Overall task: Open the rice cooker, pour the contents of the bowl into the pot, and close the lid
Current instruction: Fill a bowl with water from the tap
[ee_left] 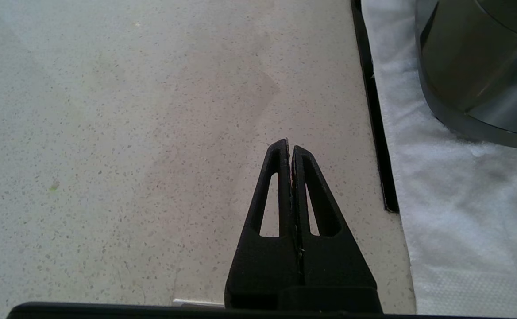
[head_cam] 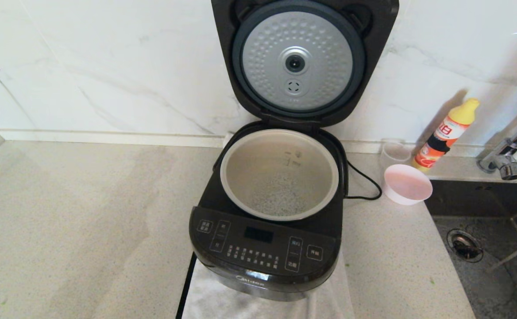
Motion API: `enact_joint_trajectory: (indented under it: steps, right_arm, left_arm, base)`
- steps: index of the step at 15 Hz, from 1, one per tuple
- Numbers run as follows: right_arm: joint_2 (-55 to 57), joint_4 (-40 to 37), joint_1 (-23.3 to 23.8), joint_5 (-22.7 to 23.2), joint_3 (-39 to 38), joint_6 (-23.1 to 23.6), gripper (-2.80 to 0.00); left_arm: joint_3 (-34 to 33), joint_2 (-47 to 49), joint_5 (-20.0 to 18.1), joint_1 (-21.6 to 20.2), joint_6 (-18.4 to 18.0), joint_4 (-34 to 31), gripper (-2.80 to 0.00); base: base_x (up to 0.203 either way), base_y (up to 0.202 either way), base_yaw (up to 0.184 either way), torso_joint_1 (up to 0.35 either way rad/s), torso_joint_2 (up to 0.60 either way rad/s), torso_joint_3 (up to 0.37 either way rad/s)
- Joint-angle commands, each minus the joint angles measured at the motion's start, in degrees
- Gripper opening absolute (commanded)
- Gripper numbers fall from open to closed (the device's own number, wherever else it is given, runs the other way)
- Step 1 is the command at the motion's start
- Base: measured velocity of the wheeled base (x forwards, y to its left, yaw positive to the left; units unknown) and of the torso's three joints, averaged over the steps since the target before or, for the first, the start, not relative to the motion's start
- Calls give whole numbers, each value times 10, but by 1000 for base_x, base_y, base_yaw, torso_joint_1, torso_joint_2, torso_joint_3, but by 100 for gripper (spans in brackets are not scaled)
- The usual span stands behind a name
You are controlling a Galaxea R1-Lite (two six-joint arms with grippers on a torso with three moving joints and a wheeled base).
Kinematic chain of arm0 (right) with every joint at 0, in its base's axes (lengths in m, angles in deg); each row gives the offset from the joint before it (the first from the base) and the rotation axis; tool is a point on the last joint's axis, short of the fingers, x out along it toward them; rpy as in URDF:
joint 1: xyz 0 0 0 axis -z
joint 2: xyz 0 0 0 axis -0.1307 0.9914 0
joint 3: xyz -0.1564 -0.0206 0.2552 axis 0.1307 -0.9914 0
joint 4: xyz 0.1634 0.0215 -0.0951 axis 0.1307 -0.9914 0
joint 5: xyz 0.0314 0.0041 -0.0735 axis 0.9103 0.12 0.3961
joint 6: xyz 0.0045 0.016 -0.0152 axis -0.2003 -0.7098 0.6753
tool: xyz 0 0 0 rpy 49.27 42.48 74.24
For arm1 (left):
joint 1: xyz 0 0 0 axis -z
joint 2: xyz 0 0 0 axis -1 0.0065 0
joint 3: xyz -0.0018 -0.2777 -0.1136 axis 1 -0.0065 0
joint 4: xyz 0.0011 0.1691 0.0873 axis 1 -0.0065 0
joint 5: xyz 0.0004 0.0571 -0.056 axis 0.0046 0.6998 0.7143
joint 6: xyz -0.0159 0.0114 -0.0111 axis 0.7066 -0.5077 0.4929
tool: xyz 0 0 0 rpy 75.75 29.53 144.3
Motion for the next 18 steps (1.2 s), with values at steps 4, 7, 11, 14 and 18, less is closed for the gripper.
enact_joint_trajectory:
  steps: [4, 7, 11, 14, 18]
  right_arm:
    - [49, -1, 49, 5, 50, -1, -280]
    - [89, 0, 53, 5, 80, -2, -280]
    - [137, -2, 46, 8, 118, -4, -280]
    - [162, -1, 34, 11, 141, -16, -280]
    - [182, 4, 1, 11, 161, -46, -280]
  left_arm:
    - [-1, 1, 0, 0, 0, 0, -280]
    - [-1, 1, 0, 0, 0, 0, -280]
    - [-1, 1, 0, 0, 0, 1, -280]
    - [-1, 1, 0, 0, 0, 0, -280]
    - [-1, 1, 0, 0, 0, 0, -280]
  base:
    - [0, 0, 0, 0, 0, 0]
    - [0, 0, 0, 0, 0, 0]
    - [0, 0, 0, 0, 0, 0]
    - [0, 0, 0, 0, 0, 0]
    - [0, 0, 0, 0, 0, 0]
